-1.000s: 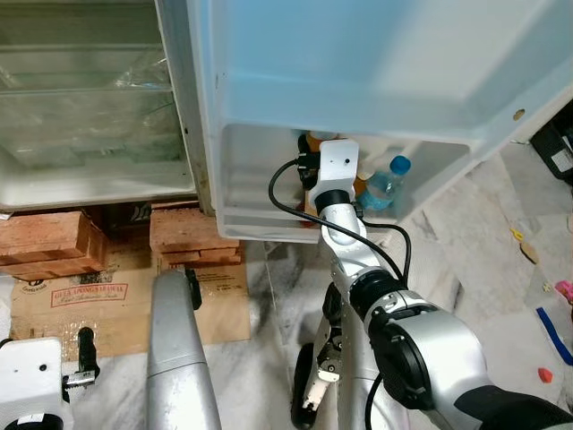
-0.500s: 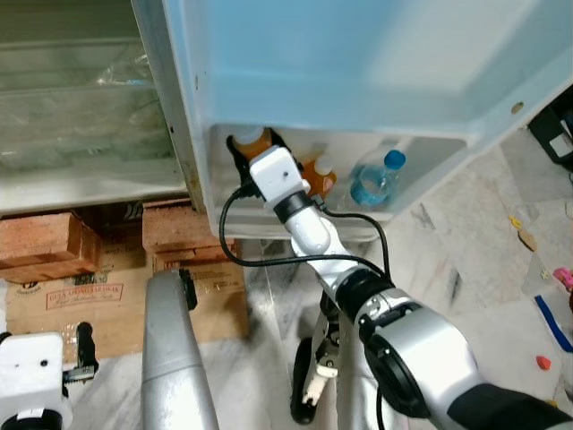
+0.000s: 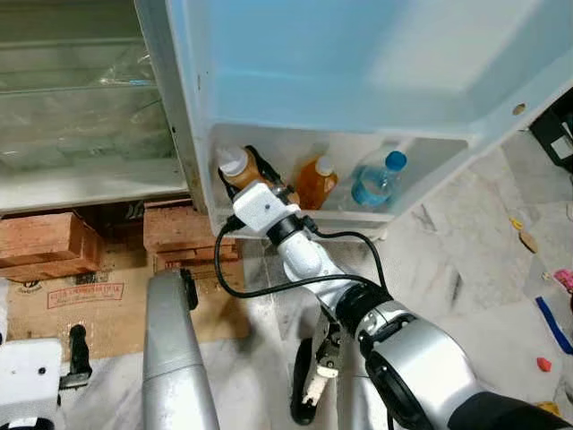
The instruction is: Restocking fridge
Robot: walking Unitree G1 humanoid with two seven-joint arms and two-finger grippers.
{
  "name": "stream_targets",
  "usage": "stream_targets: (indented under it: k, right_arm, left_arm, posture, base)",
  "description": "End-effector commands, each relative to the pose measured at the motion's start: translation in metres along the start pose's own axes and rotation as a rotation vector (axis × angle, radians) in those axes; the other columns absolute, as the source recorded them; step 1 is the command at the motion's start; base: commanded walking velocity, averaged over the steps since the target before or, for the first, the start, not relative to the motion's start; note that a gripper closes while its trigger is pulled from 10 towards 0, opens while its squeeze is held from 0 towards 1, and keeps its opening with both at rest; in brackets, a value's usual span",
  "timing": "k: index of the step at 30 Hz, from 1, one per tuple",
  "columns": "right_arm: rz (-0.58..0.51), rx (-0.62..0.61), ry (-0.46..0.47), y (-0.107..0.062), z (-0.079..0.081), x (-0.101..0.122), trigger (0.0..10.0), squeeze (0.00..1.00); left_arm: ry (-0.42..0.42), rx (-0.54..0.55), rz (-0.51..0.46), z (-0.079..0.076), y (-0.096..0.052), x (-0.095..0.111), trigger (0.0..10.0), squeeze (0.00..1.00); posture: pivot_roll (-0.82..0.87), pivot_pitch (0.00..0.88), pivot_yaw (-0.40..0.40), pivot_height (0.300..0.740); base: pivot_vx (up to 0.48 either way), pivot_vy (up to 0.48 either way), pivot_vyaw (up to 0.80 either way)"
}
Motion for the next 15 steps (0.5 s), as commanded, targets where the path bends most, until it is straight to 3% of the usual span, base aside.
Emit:
stream_targets:
  k: [1, 7, 10, 14, 15]
  right_arm:
    - [-0.052, 0.047, 0.079, 0.001, 0.042, 0.021, 10.0, 0.0]
    - [-0.196, 0.044, 0.051, 0.016, 0.033, 0.052, 10.0, 0.0]
    - [-0.193, 0.038, 0.031, 0.021, 0.026, 0.053, 10.0, 0.0]
    - [-0.08, 0.057, -0.055, 0.014, 0.025, 0.025, 10.0, 0.0]
    - [0.012, 0.056, -0.078, 0.006, 0.023, 0.004, 10.0, 0.0]
  left_arm:
    - [0.033, -0.014, -0.011, 0.002, -0.008, 0.004, 10.0, 0.0]
    - [0.052, -0.038, -0.011, 0.001, -0.019, 0.006, 10.0, 0.0]
    - [0.061, -0.05, -0.004, 0.001, -0.024, 0.006, 10.0, 0.0]
    - [0.065, -0.067, 0.019, 0.0, -0.031, 0.002, 10.0, 0.0]
    - [0.064, -0.072, 0.021, 0.0, -0.032, 0.002, 10.0, 0.0]
  posture:
    - [0.47, 0.361, -0.115, 0.508]
    - [0.48, 0.385, -0.115, 0.508]
    - [0.48, 0.394, -0.119, 0.508]
    - [0.48, 0.398, -0.121, 0.508]
    - [0.48, 0.397, -0.12, 0.508]
  base:
    - [0.0, 0.0, 0.0]
    - [0.0, 0.0, 0.0]
    - [0.0, 0.0, 0.0]
    - [0.0, 0.0, 0.0]
    - [0.0, 0.0, 0.0]
Point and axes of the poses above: a point about 5 cm out from each wrist's last joint towards the gripper, its own y axis pointing out of the wrist towards the gripper, its own x axis along the axis of the wrist's last joint, z = x × y, the point moved 6 cm from there along y, pointing out of the wrist towards the gripper, and after that the axes turned 5 degrees about y, right-handed, at the moved point
